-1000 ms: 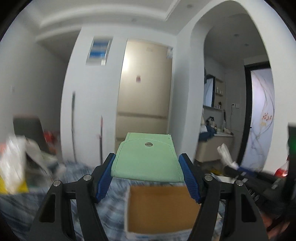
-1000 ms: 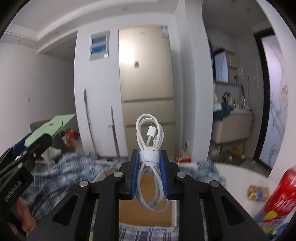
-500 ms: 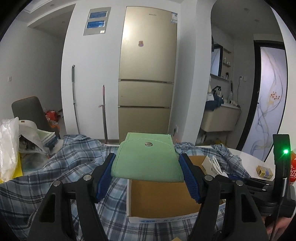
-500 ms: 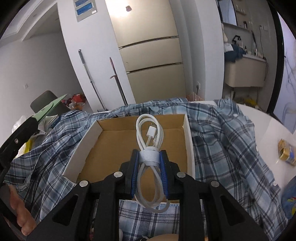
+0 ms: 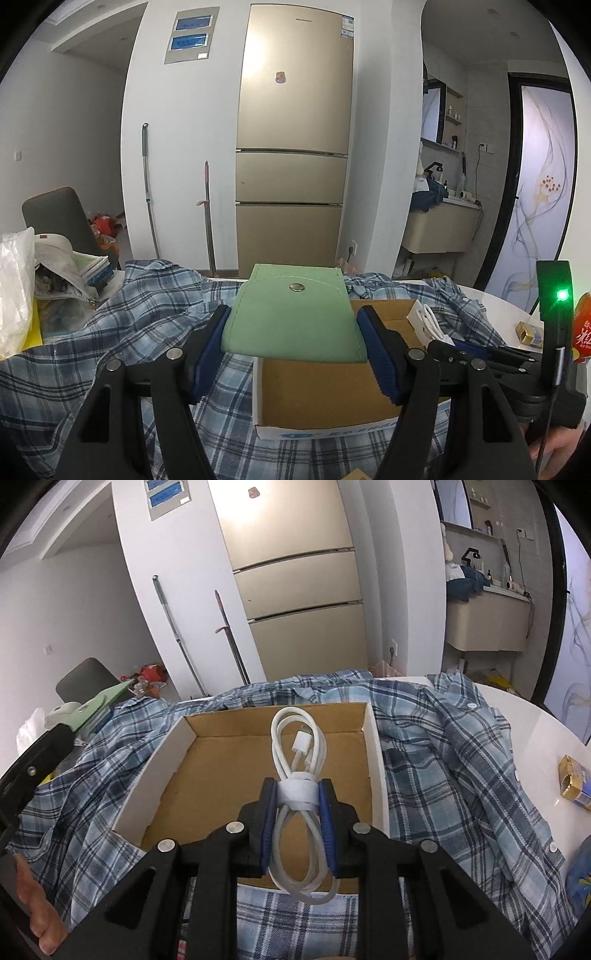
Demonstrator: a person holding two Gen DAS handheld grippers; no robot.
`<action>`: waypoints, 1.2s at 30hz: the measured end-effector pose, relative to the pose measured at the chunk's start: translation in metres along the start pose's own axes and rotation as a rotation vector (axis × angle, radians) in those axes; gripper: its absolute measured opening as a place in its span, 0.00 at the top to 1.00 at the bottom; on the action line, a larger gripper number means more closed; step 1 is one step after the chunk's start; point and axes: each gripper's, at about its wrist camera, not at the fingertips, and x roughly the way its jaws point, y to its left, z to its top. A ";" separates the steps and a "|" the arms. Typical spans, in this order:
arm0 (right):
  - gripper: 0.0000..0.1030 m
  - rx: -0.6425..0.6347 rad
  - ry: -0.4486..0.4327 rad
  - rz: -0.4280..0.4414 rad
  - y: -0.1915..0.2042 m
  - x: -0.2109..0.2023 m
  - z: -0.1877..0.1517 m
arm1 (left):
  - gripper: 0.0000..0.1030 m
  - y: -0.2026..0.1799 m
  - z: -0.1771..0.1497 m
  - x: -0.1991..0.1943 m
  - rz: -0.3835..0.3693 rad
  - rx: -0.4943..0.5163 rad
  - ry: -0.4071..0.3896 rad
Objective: Organize soft objects
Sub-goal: 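Carry the cable with the right gripper while the left gripper carries the pouch over the box, then open the right gripper to drop the cable in the box while the left gripper releases the pouch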
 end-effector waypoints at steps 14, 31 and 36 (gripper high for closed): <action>0.47 0.002 -0.053 -0.026 -0.004 -0.012 0.000 | 0.31 -0.012 -0.002 0.004 0.000 0.050 0.021; 0.47 0.023 0.023 0.019 -0.009 -0.011 0.000 | 0.11 -0.023 0.004 0.043 0.006 0.092 0.160; 0.47 0.031 0.001 0.024 -0.010 -0.019 0.003 | 0.11 -0.023 0.009 0.029 0.004 0.087 0.130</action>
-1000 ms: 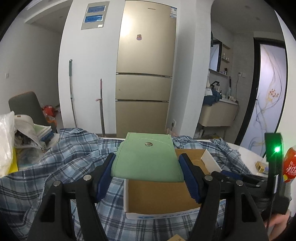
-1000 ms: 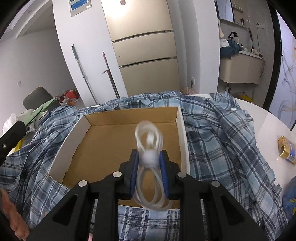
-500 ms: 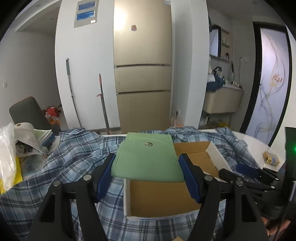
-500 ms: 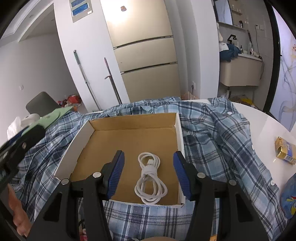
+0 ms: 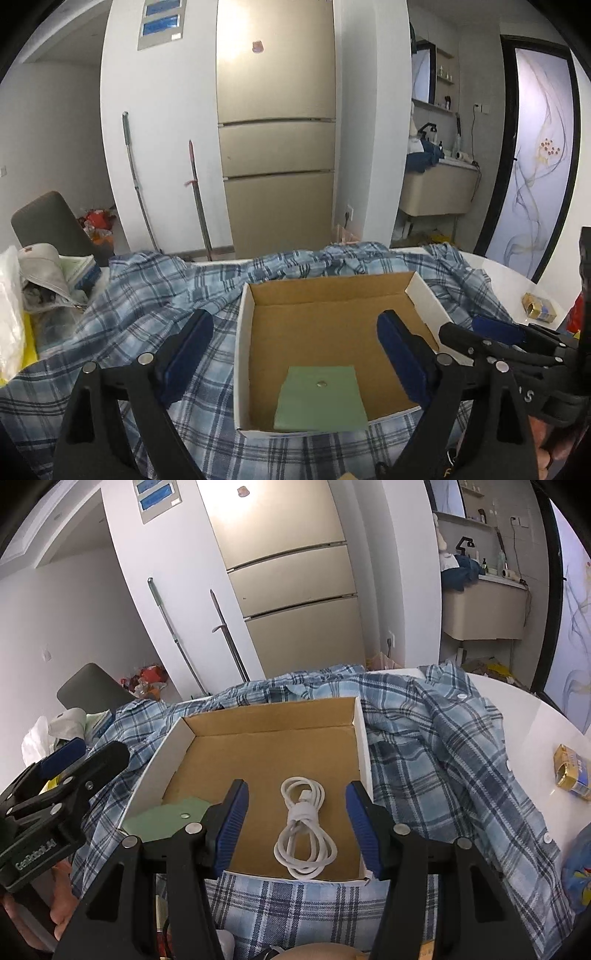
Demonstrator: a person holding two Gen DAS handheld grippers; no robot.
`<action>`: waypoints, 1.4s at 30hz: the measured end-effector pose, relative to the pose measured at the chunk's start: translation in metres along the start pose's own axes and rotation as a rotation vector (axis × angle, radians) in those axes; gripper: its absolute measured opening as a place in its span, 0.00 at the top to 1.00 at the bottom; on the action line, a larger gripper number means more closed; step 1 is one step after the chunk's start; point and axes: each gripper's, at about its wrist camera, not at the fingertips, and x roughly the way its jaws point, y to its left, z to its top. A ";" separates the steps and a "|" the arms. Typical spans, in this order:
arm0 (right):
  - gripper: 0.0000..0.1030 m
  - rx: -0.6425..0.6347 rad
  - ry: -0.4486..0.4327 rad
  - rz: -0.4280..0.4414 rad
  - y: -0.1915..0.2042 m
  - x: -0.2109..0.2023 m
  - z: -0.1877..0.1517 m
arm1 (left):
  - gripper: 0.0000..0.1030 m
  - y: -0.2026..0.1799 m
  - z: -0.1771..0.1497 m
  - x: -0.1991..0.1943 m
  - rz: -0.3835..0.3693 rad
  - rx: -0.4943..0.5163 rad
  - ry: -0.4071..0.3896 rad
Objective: Organize soft objects
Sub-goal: 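Open the right gripper to drop the cable in the box while the left gripper releases the pouch, then raise both grippers away from the cardboard box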
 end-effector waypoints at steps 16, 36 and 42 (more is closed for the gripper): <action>0.47 -0.078 -0.219 0.021 0.028 -0.094 0.029 | 0.11 -0.009 -0.010 -0.125 -0.006 -0.004 -0.214; 0.00 -0.206 -0.485 -0.147 0.021 -0.176 -0.048 | 0.00 -0.007 -0.080 -0.197 -0.046 -0.033 -0.473; 0.00 -0.198 -0.535 -0.195 0.017 -0.177 -0.071 | 0.00 -0.011 -0.091 -0.185 -0.045 0.001 -0.438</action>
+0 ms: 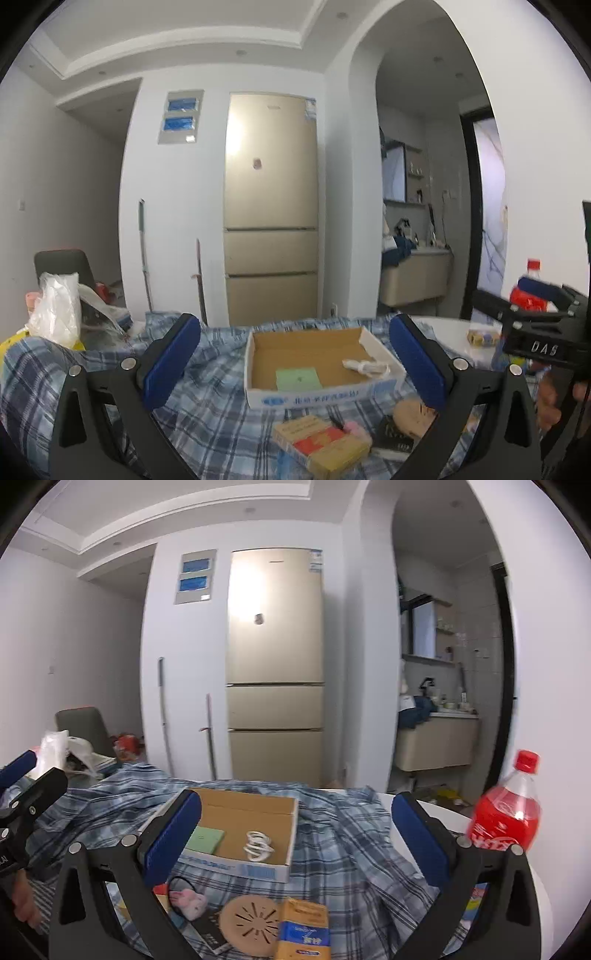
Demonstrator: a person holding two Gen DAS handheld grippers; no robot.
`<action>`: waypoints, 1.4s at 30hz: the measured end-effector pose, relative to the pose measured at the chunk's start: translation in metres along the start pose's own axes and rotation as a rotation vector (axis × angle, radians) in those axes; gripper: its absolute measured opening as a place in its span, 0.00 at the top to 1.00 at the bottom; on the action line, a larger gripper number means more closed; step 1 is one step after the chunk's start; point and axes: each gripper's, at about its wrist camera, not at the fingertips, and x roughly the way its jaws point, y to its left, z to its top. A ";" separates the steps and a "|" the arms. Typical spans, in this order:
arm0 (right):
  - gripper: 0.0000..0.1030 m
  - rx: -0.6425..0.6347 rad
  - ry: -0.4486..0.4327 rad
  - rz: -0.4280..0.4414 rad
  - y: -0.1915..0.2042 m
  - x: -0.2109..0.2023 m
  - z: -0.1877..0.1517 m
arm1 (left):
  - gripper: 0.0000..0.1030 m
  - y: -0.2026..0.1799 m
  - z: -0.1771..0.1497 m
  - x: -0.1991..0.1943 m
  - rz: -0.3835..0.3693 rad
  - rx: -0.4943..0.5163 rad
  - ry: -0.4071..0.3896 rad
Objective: Organize soft objects
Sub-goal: 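Raise both grippers away from the cardboard box, then lower the right gripper onto the gold-and-blue cigarette pack and grasp it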
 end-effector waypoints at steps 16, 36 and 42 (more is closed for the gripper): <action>0.00 0.035 0.060 0.026 -0.024 0.006 -0.029 | 0.00 -0.021 -0.023 0.001 -0.059 0.072 0.030; 0.22 0.097 0.377 0.095 -0.029 0.043 -0.049 | 0.00 -0.013 -0.024 0.010 -0.065 0.043 0.081; 0.22 0.130 0.435 0.136 -0.034 0.052 -0.056 | 0.00 -0.007 -0.024 0.009 -0.061 0.018 0.084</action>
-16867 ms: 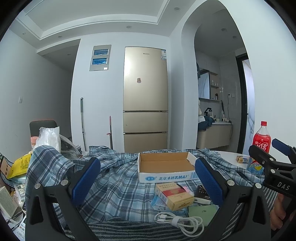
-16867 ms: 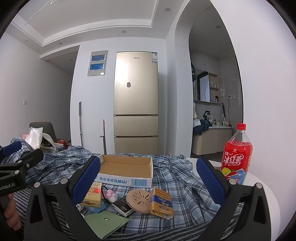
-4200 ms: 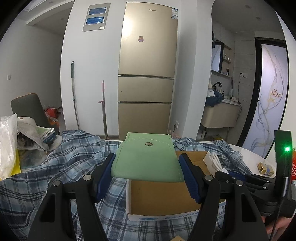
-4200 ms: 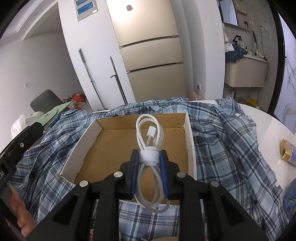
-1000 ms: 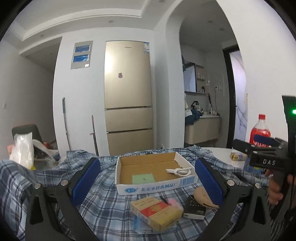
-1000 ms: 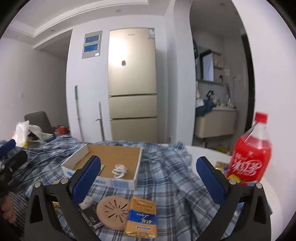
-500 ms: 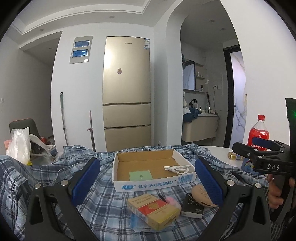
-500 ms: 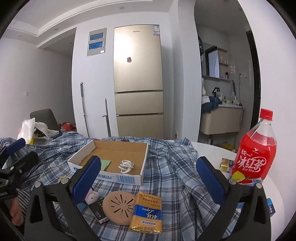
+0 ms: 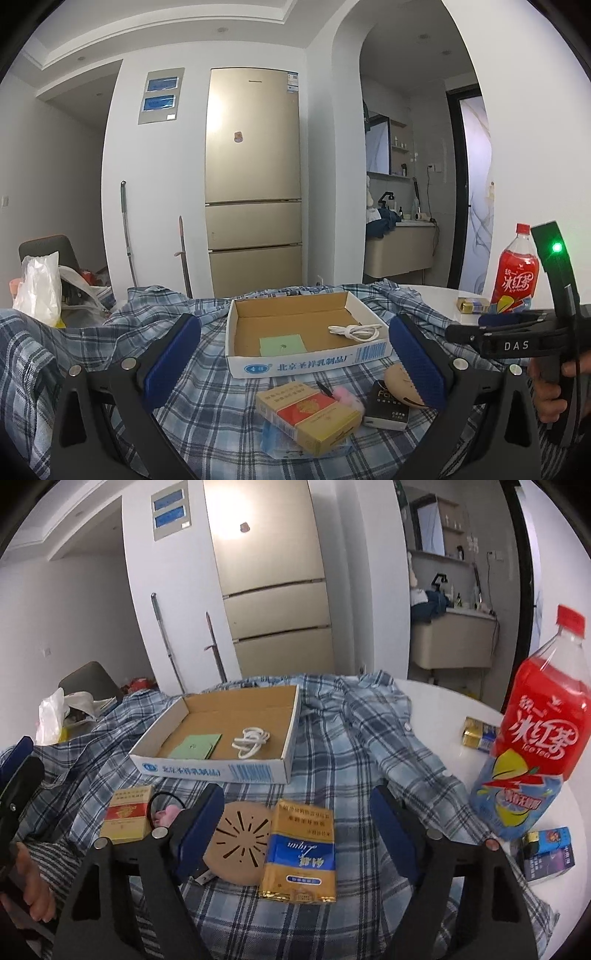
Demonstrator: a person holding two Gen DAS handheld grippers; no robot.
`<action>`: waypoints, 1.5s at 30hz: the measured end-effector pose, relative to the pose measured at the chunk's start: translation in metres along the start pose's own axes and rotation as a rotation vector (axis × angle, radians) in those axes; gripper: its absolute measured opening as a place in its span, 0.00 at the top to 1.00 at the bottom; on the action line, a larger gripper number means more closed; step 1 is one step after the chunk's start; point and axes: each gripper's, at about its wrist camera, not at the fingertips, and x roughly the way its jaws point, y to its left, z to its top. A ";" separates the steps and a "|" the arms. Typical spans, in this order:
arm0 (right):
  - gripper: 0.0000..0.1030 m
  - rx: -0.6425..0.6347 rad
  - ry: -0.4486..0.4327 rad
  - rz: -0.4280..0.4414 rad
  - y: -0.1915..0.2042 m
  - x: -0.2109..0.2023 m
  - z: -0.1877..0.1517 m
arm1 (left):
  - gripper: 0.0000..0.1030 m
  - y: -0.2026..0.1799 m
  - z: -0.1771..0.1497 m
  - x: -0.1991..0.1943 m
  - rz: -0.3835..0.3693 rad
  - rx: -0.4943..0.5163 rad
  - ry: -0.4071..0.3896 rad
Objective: Organize soft objects
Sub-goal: 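Lower the right gripper onto the gold-and-blue cigarette pack and grasp it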
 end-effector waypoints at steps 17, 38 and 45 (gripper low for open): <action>0.36 0.149 0.147 0.077 -0.024 0.024 -0.003 | 0.00 0.008 -0.002 0.008 0.021 -0.030 0.037; 0.45 0.209 0.390 0.141 -0.030 0.068 -0.020 | 0.00 0.009 -0.003 0.011 0.025 -0.039 0.059; 0.50 0.195 0.327 0.136 -0.028 0.057 -0.016 | 0.00 0.009 -0.003 0.011 0.025 -0.040 0.060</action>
